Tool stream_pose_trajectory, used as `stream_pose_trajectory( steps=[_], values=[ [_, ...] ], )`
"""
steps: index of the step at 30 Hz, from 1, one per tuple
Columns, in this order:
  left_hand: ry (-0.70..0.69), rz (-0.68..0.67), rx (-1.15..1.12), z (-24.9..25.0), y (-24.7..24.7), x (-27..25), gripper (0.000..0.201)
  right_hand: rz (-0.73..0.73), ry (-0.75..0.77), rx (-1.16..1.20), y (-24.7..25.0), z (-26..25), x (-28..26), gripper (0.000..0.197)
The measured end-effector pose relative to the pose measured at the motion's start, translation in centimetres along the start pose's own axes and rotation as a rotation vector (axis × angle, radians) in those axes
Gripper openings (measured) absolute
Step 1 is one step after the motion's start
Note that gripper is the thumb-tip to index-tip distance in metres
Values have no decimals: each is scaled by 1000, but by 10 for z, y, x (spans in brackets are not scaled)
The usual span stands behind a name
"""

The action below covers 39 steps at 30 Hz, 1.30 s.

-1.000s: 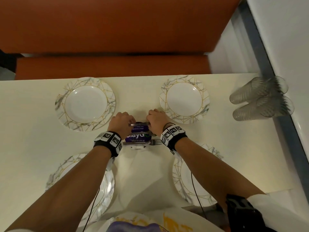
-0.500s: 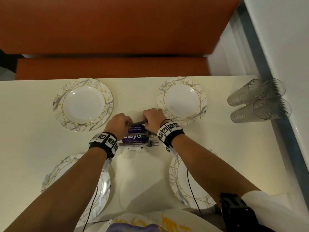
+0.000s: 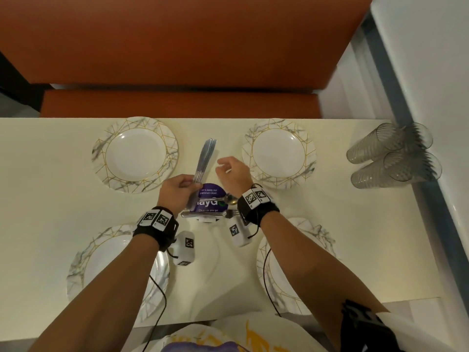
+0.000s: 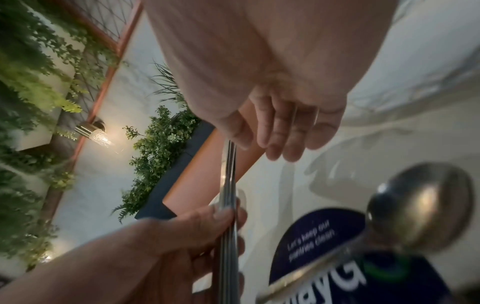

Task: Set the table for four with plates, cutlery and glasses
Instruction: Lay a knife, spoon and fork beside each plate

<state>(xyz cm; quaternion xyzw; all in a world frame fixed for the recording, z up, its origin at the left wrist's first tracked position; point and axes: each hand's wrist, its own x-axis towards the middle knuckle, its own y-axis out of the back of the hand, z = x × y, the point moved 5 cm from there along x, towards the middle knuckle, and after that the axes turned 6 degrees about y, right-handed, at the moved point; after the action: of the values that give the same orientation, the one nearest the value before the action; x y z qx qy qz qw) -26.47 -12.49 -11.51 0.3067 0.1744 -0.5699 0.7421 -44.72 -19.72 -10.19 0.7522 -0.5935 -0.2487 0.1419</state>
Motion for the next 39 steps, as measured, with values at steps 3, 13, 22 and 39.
stream_pose_trajectory(
  steps=[3, 13, 22, 39],
  values=[
    [20, -9, -95, -7, -6, -15, 11, -92, 2, -5, -21, -1, -16, 24],
    [-12, -13, -153, -35, 18, -51, 15, -42, -7, -66, -45, -21, -61, 13],
    [50, 32, -292, -83, 69, -87, 14, -61, -87, 91, -69, -17, -124, 16],
    [15, 46, -269, -140, 110, -134, 19, -173, -290, -261, -122, 30, -220, 15]
  ],
)
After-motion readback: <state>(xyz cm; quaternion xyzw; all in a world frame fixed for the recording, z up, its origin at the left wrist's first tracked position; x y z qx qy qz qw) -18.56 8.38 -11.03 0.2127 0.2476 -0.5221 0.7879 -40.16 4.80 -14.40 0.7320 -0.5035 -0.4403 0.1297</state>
